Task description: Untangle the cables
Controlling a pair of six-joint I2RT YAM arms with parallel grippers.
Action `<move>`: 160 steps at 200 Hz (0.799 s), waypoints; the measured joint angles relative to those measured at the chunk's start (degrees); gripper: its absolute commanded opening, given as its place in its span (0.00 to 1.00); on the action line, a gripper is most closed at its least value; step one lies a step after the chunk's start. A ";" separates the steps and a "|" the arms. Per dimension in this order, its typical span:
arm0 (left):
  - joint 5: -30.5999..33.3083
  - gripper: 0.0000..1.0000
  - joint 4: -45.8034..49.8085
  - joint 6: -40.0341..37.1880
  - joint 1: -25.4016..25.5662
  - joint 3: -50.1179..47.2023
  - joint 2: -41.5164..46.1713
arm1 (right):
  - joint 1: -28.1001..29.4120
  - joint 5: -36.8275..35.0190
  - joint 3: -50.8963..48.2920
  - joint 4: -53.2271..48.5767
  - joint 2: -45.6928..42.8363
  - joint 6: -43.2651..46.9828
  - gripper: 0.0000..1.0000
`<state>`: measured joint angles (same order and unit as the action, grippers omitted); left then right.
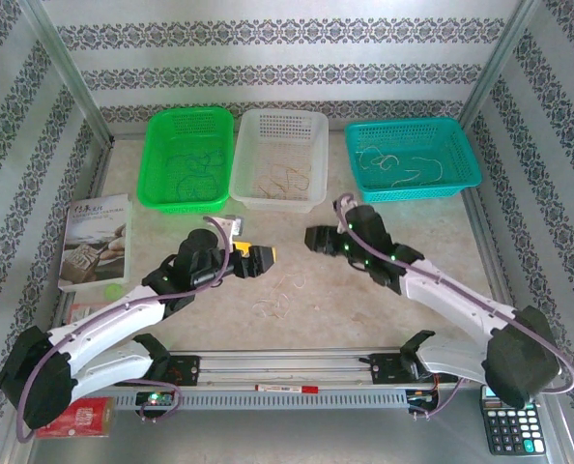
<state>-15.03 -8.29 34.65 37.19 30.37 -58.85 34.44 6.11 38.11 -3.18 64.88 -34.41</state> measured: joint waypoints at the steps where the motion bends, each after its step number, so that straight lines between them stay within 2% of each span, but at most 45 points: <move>1: -0.04 0.88 0.07 -0.07 0.00 0.00 -0.13 | 0.04 -0.13 -0.48 0.02 -0.28 -0.17 0.62; 32: -2.75 0.77 1.51 -1.29 0.00 1.51 -8.39 | 0.20 -3.10 -8.20 -1.07 -7.30 -3.28 0.62; 78: -5.84 0.61 4.85 -4.37 1.77 8.90 -23.39 | 0.17 -5.38 -10.75 -2.23 -13.62 -5.31 0.62; 99: -5.90 0.55 5.25 -5.51 2.95 11.28 -26.86 | -0.22 -5.73 -11.08 -2.45 -14.99 -6.03 0.62; 136: -5.70 0.52 6.01 -6.84 4.17 12.98 -30.75 | -0.57 -5.75 -11.19 -2.67 -15.37 -6.40 0.62; 160: -5.20 0.46 6.58 -7.43 4.87 13.14 -32.68 | -0.57 -5.66 -11.19 -2.67 -15.34 -6.40 0.62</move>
<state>-20.23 -1.72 27.22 42.06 43.51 -91.53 33.87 0.45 26.92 -5.85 49.54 -40.82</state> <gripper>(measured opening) 0.495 0.624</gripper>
